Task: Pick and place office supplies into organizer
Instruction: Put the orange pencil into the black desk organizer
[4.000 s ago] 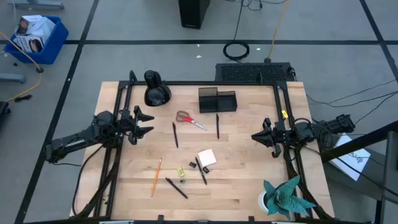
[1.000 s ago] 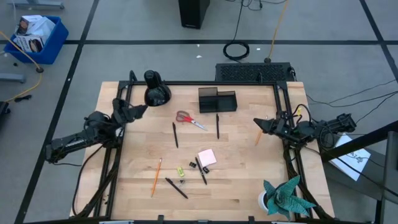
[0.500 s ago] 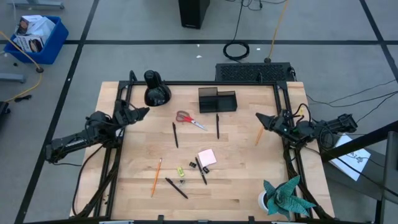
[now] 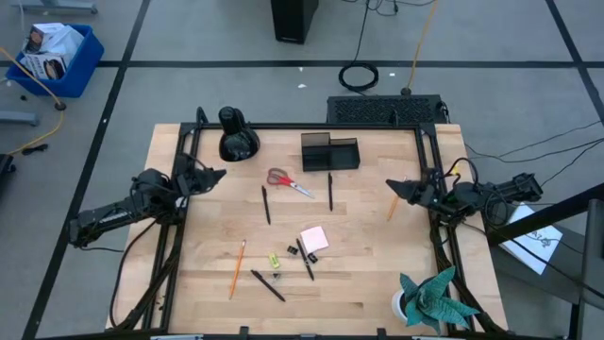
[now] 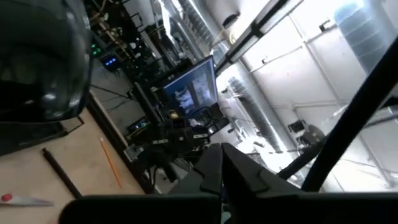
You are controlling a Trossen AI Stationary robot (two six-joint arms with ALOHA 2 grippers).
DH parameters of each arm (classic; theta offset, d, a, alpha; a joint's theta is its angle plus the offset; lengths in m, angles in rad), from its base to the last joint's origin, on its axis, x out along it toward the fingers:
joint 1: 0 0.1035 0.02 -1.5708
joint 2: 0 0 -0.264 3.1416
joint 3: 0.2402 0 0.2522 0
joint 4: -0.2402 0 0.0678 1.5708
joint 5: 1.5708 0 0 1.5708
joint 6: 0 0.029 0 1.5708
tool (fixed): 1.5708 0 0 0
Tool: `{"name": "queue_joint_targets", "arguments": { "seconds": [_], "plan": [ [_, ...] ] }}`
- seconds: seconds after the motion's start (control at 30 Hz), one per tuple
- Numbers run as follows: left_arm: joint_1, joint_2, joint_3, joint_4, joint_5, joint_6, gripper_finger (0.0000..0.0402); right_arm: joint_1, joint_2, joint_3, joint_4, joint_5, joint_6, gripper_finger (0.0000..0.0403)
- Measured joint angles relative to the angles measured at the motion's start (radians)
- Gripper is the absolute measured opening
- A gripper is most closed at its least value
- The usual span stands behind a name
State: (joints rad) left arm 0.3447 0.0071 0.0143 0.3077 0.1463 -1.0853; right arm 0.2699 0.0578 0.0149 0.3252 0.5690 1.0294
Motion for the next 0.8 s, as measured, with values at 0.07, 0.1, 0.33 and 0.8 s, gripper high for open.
{"name": "queue_joint_targets", "arguments": {
  "seconds": [0.07,0.1,0.33,0.8],
  "plan": [
    [0.0,0.0,0.0,-0.002,-0.019,-0.011,0.0024,0.0,0.0,0.008,-0.003,-0.024,0.001,0.0031],
    [0.0,0.0,0.0,-0.004,-0.023,-0.016,0.0031,0.0,0.0,0.012,-0.008,-0.024,-0.003,0.0028],
    [0.0,0.0,0.0,-0.055,-0.043,-0.053,0.0061,0.0,0.007,0.055,-0.06,-0.042,0.01,0.0002],
    [0.0,0.0,0.0,-0.058,-0.096,-0.097,0.0041,0.0,0.203,0.412,-0.597,-0.106,0.009,0.0001]
  ]
}}
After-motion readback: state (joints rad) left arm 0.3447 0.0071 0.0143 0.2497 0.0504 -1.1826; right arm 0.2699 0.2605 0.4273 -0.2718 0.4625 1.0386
